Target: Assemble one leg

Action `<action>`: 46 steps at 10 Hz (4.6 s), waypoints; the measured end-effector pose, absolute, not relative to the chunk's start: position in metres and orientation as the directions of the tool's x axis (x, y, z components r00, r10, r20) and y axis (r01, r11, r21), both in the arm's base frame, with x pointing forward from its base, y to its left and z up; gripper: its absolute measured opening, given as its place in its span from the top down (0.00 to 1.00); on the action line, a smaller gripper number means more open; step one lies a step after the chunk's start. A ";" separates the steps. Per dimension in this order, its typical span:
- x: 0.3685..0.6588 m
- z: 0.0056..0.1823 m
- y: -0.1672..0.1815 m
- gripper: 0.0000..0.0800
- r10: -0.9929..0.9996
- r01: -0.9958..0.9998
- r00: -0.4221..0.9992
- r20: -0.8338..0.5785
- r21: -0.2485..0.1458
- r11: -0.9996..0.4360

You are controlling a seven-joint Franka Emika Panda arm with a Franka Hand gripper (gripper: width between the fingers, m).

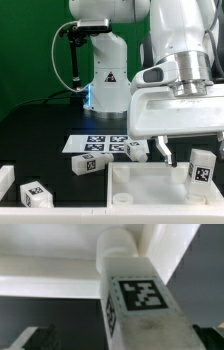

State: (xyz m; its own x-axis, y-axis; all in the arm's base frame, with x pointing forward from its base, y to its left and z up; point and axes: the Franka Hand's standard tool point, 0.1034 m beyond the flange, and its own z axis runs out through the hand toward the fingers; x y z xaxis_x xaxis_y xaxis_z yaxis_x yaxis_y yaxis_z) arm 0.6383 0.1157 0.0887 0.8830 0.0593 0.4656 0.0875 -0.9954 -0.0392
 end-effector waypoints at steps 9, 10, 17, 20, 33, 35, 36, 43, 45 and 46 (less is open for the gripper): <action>0.642 0.084 0.134 0.19 -0.054 -0.043 0.993 0.100 -0.106 -0.993; 0.640 0.083 0.131 0.19 -0.093 -0.085 0.993 0.075 -0.105 -0.991; 0.643 0.084 0.122 0.60 -0.195 -0.186 0.978 0.074 -0.107 -0.977; 0.645 0.081 0.105 0.63 -0.375 -0.367 0.925 0.055 -0.115 -0.923; 0.643 0.083 0.114 0.23 -0.570 -0.566 0.821 0.008 -0.117 -0.816; 0.643 0.083 0.114 0.20 -0.481 -0.476 0.876 0.021 -0.115 -0.872; 0.643 0.083 0.114 0.19 -0.420 -0.415 0.907 0.029 -0.113 -0.903; 0.645 0.084 0.110 0.32 0.076 0.080 0.994 0.077 -0.049 -0.996; 0.645 0.084 0.110 0.64 -0.072 -0.068 0.995 0.068 -0.063 -0.996; 0.645 0.084 0.110 0.64 -0.133 -0.129 0.989 0.065 -0.067 -0.989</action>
Offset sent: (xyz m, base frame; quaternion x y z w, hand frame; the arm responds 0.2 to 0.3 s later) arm 0.0163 0.0124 -0.0058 -0.0572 -0.1890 0.0537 0.9788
